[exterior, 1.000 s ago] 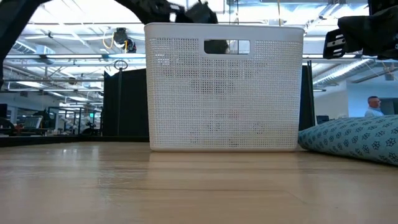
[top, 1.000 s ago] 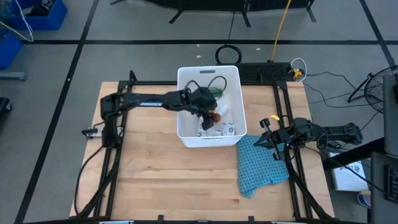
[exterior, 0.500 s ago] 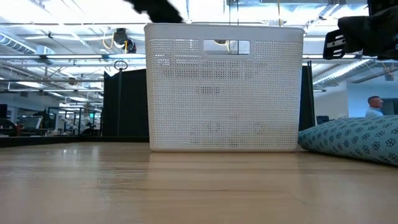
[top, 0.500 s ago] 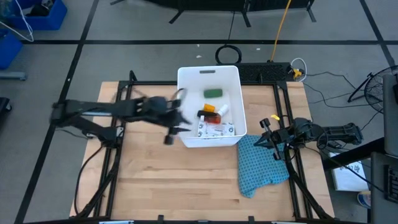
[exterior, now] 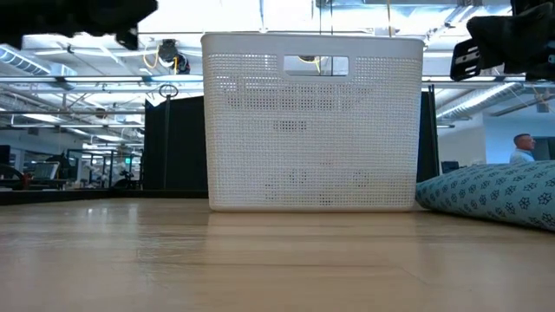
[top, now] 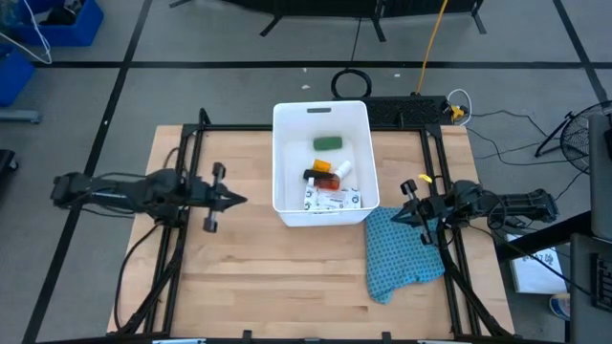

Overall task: Pick & place medical supplies in basket/bin
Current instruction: Return to Home Position

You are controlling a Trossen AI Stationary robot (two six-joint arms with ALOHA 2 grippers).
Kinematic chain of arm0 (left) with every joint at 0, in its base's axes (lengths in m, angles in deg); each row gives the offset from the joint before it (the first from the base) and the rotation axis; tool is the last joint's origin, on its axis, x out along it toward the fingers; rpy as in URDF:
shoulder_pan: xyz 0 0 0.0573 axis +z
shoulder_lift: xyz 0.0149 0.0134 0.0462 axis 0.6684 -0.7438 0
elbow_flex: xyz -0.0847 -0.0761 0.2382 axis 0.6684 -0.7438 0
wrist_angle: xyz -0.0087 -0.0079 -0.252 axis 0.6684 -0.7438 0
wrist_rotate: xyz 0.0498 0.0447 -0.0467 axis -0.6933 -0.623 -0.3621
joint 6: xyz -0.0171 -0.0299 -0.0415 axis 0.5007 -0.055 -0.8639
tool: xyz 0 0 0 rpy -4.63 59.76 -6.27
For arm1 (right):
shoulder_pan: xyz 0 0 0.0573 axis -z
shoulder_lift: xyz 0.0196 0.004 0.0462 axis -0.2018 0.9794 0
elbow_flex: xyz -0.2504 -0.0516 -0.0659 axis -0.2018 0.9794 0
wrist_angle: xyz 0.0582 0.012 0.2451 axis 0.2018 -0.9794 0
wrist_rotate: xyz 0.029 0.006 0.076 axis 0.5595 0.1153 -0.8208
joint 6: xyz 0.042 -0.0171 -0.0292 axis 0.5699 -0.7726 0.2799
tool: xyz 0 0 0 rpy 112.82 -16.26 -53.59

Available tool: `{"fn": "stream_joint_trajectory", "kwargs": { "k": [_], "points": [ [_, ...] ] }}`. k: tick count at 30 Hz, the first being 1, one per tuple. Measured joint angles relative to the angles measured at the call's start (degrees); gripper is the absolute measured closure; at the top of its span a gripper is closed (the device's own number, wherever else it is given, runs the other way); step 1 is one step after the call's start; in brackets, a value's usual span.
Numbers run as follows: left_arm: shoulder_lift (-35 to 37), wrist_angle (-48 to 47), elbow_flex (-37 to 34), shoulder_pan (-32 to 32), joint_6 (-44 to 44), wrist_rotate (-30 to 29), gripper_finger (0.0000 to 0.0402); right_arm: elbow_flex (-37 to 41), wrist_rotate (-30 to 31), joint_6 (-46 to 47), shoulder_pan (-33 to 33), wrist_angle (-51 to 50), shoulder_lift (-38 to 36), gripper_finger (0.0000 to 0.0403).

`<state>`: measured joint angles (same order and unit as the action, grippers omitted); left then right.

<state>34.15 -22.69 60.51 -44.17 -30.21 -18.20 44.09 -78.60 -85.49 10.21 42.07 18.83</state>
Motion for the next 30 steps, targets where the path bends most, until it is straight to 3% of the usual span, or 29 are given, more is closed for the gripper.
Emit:
{"fn": "stream_joint_trajectory", "kwargs": {
  "k": [4,9,21,30],
  "points": [
    [6.3,-1.3,-2.3,-3.6,-0.6,-1.8,0.04,0.0,-0.1,0.1,0.0,3.0,-0.1,0.0403],
    [11.5,-10.4,-3.0,-9.1,1.5,-13.2,0.04,0.0,0.5,-0.2,0.0,3.0,-1.1,0.0403],
    [16.8,4.3,-17.6,-9.9,2.1,-14.4,0.0401,2.0,3.1,-2.7,0.0,5.6,-2.4,0.0403],
    [17.2,2.9,-17.9,-8.2,-1.5,-14.4,0.0401,3.1,4.7,-2.3,0.0,6.9,-2.4,0.0403]
  ]
}}
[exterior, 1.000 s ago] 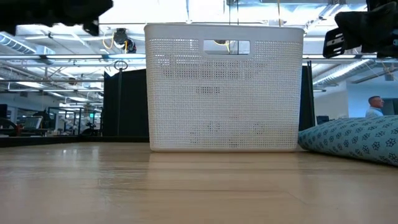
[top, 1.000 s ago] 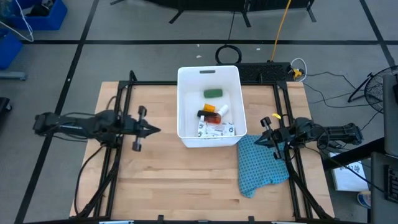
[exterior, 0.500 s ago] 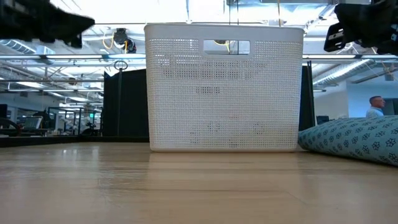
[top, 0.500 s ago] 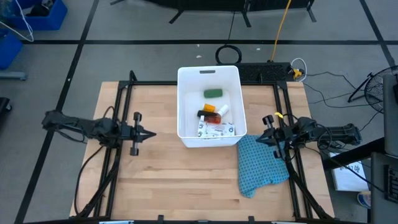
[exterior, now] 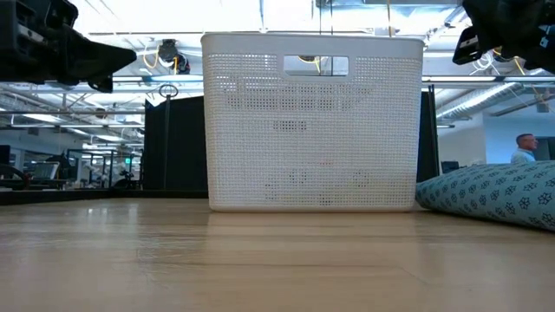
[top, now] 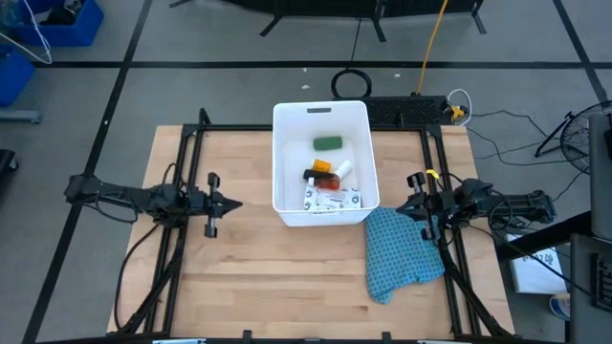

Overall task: Pick & place medical supplies in basket/bin
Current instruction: Return to Home Position

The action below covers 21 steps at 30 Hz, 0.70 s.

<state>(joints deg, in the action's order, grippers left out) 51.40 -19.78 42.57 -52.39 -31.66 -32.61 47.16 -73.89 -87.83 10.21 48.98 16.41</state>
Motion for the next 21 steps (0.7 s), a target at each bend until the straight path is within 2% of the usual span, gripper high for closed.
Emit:
{"fn": "stream_joint_trajectory", "kwargs": {
  "k": [11,21],
  "points": [
    [-0.1,-2.2,0.0,0.7,-1.5,0.0,0.0383,0.1,-0.3,3.6,0.0,0.8,0.0,0.0403],
    [-0.1,-1.4,0.0,0.7,-1.7,0.0,0.0398,0.1,-0.3,3.4,0.0,0.8,0.0,0.0403]
  ]
}}
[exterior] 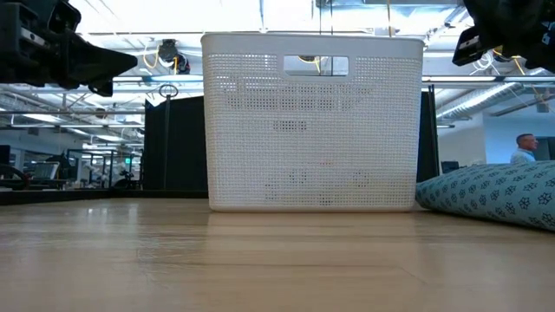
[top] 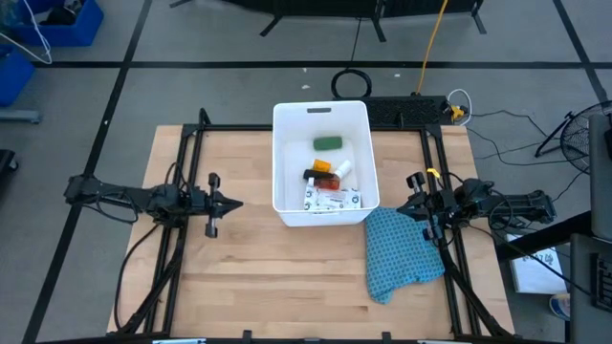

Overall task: Pick & place medical supplies in basket/bin
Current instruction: Return to Home Position

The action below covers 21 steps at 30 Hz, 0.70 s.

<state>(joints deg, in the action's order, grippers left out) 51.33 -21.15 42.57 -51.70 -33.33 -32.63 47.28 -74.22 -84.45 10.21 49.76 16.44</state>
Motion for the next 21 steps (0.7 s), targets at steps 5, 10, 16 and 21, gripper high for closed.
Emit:
{"fn": "stream_joint_trajectory", "kwargs": {
  "k": [5,10,16,21],
  "points": [
    [0.0,0.0,0.0,0.0,0.0,0.0,0.0376,0.0,0.0,-0.1,0.0,0.0,0.0,0.0403],
    [0.0,0.0,0.0,0.0,0.0,0.0,0.0356,0.0,0.0,-0.1,0.0,0.0,0.0,0.0403],
    [0.0,0.0,0.0,0.0,0.0,0.0,0.0342,0.0,0.0,-0.1,0.0,0.0,0.0,0.0403],
    [0.0,0.0,0.0,0.0,0.1,0.0,0.0341,0.0,0.0,-0.1,0.0,0.0,0.0,0.0403]
  ]
}}
